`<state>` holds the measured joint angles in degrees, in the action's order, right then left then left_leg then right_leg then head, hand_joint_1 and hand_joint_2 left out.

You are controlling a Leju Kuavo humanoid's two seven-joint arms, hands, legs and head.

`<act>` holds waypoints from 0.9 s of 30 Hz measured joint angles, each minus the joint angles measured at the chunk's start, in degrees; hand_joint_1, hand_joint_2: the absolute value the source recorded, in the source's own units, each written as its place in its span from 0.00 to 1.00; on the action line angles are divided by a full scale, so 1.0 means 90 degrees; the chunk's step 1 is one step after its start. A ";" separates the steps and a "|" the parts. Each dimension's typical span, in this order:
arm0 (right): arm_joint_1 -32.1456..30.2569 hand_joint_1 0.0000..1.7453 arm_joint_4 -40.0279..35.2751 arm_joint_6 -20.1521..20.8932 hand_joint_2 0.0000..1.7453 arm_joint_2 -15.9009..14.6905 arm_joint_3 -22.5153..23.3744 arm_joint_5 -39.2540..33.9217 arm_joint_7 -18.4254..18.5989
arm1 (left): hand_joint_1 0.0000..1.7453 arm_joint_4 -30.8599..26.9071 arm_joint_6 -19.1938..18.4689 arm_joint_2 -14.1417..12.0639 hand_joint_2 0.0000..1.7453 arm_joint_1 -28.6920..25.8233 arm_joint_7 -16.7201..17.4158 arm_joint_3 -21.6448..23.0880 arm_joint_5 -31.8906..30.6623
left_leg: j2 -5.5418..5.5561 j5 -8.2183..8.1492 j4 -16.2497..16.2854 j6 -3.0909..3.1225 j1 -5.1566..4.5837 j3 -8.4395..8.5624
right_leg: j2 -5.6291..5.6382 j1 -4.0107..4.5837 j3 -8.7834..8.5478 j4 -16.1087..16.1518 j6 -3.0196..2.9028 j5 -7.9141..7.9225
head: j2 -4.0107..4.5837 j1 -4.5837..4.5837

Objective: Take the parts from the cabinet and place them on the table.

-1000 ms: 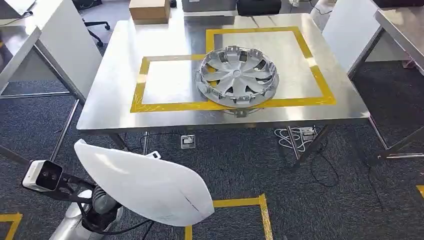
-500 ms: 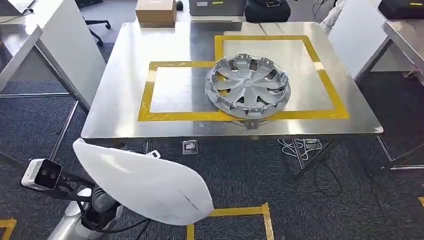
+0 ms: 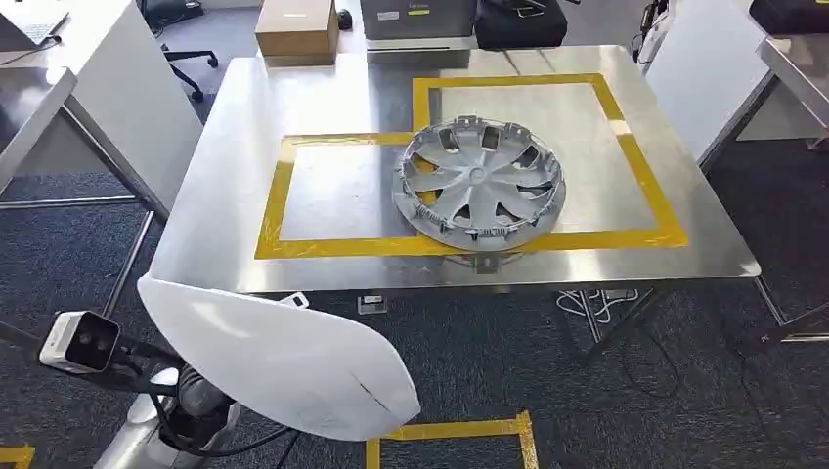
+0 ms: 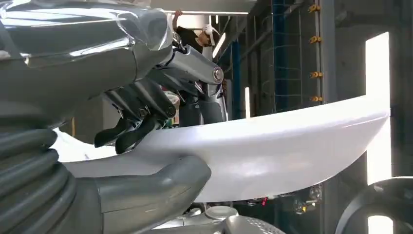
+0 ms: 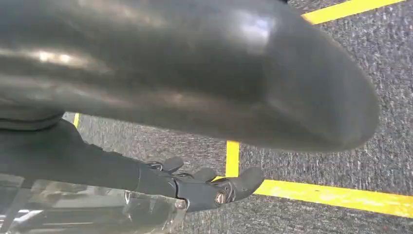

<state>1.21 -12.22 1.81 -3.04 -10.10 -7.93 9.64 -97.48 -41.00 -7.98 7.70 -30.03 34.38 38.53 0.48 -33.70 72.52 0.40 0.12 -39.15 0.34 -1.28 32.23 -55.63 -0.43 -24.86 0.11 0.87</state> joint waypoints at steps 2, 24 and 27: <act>-0.0019 0.00 0.0002 0.0000 0.00 0.0000 0.0000 0.0002 0.0000 | 1.00 0.0000 0.0000 0.0000 1.00 -0.0007 0.0000 0.0000 -0.0002 | -0.0028 0.0041 0.0214 -0.0022 0.0038 -0.0285 | 0.0010 0.0001 -0.0078 -0.0001 0.0013 -0.0072 | 0.0000 0.0002; -0.0083 0.00 0.0032 0.0114 0.00 -0.0019 0.0002 -0.0022 -0.0156 | 1.00 0.0000 0.0090 -0.0044 1.00 -0.0054 0.0000 0.0005 -0.0136 | 0.0037 0.0693 -0.1770 0.0258 -0.0125 0.1009 | -0.0030 0.0104 0.0241 -0.0116 0.0135 0.0081 | 0.0000 -0.0007; -0.0211 0.00 0.0039 0.0141 0.00 -0.0010 0.0005 -0.0036 -0.0255 | 1.00 -0.0007 0.0104 -0.0087 1.00 -0.0125 -0.0027 -0.0007 -0.0199 | 0.0027 0.0581 -0.1629 0.0170 -0.0112 0.0951 | -0.0028 0.0029 0.0119 -0.0071 0.0083 0.0063 | 0.0000 -0.0017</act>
<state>-0.69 -11.87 3.08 -3.13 -10.05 -8.26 7.34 -97.55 -40.06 -8.77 6.58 -30.27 34.32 36.74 0.72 -28.47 57.86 1.93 -0.89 -30.59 0.09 -1.02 33.30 -56.27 0.31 -24.29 0.11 0.72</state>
